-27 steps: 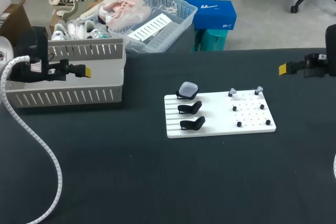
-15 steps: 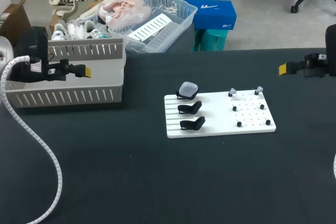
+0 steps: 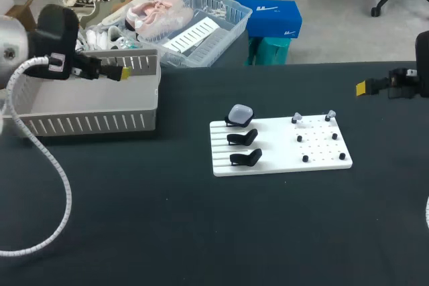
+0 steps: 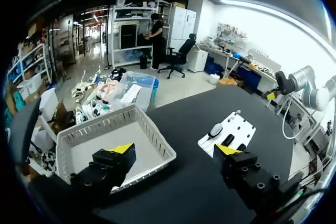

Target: Pick up each earbud case from the left stands, insert the matching earbuds, close the lid, and place the case in the box.

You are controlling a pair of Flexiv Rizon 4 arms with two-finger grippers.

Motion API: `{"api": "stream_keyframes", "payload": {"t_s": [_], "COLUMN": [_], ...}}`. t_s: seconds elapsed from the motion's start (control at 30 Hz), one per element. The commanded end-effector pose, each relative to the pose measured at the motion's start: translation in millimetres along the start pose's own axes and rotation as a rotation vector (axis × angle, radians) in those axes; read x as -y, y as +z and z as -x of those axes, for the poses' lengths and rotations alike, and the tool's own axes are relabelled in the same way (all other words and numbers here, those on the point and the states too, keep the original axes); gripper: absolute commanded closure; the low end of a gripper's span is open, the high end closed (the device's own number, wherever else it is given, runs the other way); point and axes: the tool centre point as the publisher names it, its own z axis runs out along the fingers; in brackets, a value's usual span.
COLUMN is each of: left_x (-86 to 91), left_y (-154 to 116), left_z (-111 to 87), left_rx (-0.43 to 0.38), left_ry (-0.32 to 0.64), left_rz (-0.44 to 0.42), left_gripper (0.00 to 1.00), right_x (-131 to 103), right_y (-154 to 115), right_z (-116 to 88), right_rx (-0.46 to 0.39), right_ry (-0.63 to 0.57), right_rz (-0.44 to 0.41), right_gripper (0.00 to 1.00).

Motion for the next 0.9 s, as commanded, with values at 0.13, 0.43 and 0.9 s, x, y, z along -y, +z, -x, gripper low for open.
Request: {"api": "stream_keyframes", "payload": {"t_s": [0.13, 0.43, 0.9], "left_x": [23.1, 49.8, 80.3], "left_y": [10, 26, 63], "left_z": [15.4, 17.9, 11.3], "left_rx": [0.119, 0.159, 0.132], "left_ry": [0.365, 0.640, 0.794], "left_rz": [-0.137, -0.313, -0.491], "left_gripper": [0.00, 0.00, 0.00], "right_x": [1, 1, 1], "right_y": [0, 0, 0], "right_z": [0, 0, 0], "right_rx": [0.000, 0.000, 0.000], "right_ry": [-0.001, -0.001, -0.001], "right_rz": [0.001, 0.001, 0.001], "right_gripper": [0.00, 0.00, 0.00]}}
